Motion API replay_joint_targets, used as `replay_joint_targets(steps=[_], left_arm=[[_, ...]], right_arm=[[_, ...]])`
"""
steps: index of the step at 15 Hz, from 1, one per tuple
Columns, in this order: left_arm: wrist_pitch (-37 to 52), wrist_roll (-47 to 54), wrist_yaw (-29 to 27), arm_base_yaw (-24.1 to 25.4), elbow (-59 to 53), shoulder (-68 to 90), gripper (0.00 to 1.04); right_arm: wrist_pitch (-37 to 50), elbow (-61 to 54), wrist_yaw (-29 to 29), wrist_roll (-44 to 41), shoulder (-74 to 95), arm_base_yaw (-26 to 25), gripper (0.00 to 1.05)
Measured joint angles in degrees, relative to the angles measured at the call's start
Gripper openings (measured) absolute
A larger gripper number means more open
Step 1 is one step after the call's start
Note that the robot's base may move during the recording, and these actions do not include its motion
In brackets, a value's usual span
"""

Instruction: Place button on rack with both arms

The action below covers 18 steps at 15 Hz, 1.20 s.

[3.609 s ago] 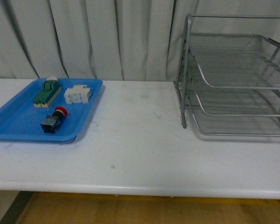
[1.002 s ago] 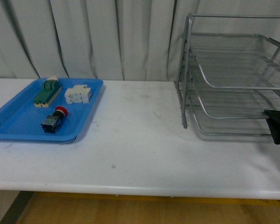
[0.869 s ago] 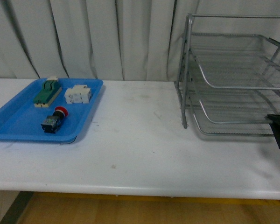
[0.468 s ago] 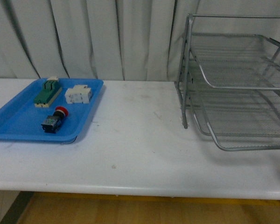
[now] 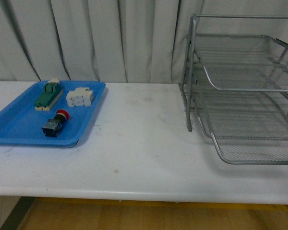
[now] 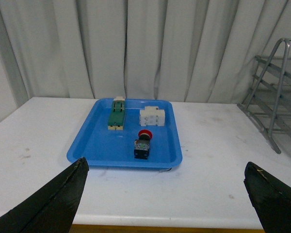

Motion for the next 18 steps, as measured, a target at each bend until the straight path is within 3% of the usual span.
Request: replay_joint_targets(steps=[4,10,11,12,14,15,18], left_arm=[[0.0,0.0,0.0,0.0,0.0,0.0,0.98],[0.0,0.0,0.0,0.0,0.0,0.0,0.98],[0.0,0.0,0.0,0.0,0.0,0.0,0.98],[0.0,0.0,0.0,0.0,0.0,0.0,0.98],[0.0,0.0,0.0,0.0,0.0,0.0,0.98],[0.0,0.0,0.0,0.0,0.0,0.0,0.98],[0.0,0.0,0.0,0.0,0.0,0.0,0.98]], right_arm=[[0.0,-2.1,-1.0,-0.7,-4.1,0.1,1.00],[-0.2,-15.0,-3.5,-6.1,-18.2,-1.8,0.98],[-1.0,-16.7,-0.2,-13.2,-23.9,-2.2,0.91],[-6.8,-18.1,2.3,-26.3,-35.6,-2.2,0.78],[-17.6,-21.0,2.8,-53.8,-56.0,-2.2,0.53],[-22.5,-23.0,2.8,-62.8,-62.1,-2.2,0.40],[-31.1,-24.5,6.3,-71.4,-75.0,1.6,0.03]])
